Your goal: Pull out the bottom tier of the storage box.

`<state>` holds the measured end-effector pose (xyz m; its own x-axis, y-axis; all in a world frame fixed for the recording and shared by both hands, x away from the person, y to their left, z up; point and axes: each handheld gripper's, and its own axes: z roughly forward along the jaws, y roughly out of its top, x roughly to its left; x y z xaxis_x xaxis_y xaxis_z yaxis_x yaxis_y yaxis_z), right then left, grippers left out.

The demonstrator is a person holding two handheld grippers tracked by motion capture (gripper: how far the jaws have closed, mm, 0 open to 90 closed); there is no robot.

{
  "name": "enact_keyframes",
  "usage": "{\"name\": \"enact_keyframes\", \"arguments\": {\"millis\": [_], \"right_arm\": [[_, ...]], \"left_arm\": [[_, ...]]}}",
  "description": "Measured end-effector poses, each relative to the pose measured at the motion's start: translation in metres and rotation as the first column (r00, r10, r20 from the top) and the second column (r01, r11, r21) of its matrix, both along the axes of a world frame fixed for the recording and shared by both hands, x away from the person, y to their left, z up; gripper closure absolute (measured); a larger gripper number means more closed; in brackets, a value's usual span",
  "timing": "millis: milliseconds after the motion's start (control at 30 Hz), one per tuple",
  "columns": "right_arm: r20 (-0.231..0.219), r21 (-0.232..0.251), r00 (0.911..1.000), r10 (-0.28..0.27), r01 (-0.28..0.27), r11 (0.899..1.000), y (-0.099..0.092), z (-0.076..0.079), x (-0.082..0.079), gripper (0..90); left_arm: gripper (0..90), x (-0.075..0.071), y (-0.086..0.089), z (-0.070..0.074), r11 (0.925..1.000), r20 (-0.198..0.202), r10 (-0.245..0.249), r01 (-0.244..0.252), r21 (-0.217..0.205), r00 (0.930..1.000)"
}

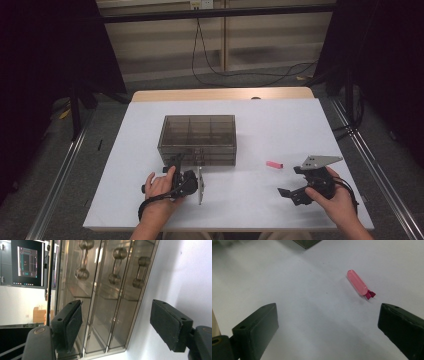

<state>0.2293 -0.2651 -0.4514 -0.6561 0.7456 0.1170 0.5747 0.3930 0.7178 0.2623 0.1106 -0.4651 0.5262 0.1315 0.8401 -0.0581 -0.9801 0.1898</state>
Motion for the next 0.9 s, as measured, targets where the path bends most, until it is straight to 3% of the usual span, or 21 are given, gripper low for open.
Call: {"name": "enact_keyframes", "arguments": {"millis": [33,67,167,200,233,333,433,500,533,667,867,900], "right_arm": [[0.001,0.001,1.0,0.002,-0.002,1.0,0.0,0.0,0.0,2.7],[0.0,0.001,1.0,0.003,-0.003,1.0,0.0,0.0,0.0,2.8],[0.001,0.001,1.0,0.002,-0.002,1.0,0.0,0.0,0.0,2.7],[0.001,0.002,1.0,0.002,-0.002,1.0,0.0,0.0,0.0,2.8],[0.001,0.001,1.0,0.002,-0.002,1.0,0.0,0.0,0.0,2.8],[0.002,0.0,1.0,0.002,-0.002,1.0,0.0,0.0,0.0,2.7],[0.001,0.003,1.0,0.002,-0.002,1.0,0.0,0.0,0.0,2.7],[0.001,0.002,1.0,0.002,-0.002,1.0,0.0,0.0,0.0,2.8],[0.001,0.002,1.0,0.003,-0.003,1.0,0.0,0.0,0.0,2.7],[0.002,0.003,1.0,0.004,-0.004,1.0,0.0,0.001,0.0,2.7],[0.004,0.003,1.0,0.002,-0.002,1.0,0.0,0.001,0.0,2.7],[0.003,0.004,1.0,0.003,-0.003,1.0,0.0,0.001,0.0,2.7]], "left_arm": [[26.5,0.0,-0.001,-0.002,0.9999,-0.01,0.003,-0.003,-0.014,0.9999],[27.5,0.001,-0.003,0.0,0.9998,-0.005,-0.015,0.015,0.013,0.9999],[30.9,0.001,-0.005,-0.002,0.9998,-0.006,-0.017,0.017,0.011,0.9998],[30.9,0.0,-0.006,-0.005,0.9998,-0.013,-0.013,0.012,-0.017,0.9998],[31.8,0.0,-0.007,-0.002,0.9993,-0.009,-0.017,0.017,0.032,0.9998],[35.6,0.001,-0.008,-0.006,0.9997,-0.01,-0.025,0.025,0.007,0.9996],[36.2,0.002,-0.01,-0.006,0.9992,-0.017,-0.031,0.032,0.025,0.9994],[37.1,0.001,-0.01,-0.007,0.9997,-0.031,-0.023,0.023,0.004,0.9993],[37.6,0.001,-0.011,-0.008,0.9996,-0.01,-0.03,0.03,0.001,0.9995],[40.9,0.002,-0.013,-0.008,0.9979,-0.007,-0.049,0.049,0.043,0.9988],[48.0,0.002,-0.014,-0.014,0.9992,-0.02,-0.033,0.033,0.021,0.9993],[48.0,0.002,-0.015,-0.013,0.998,0.009,-0.048,0.048,0.041,0.9988]]}}
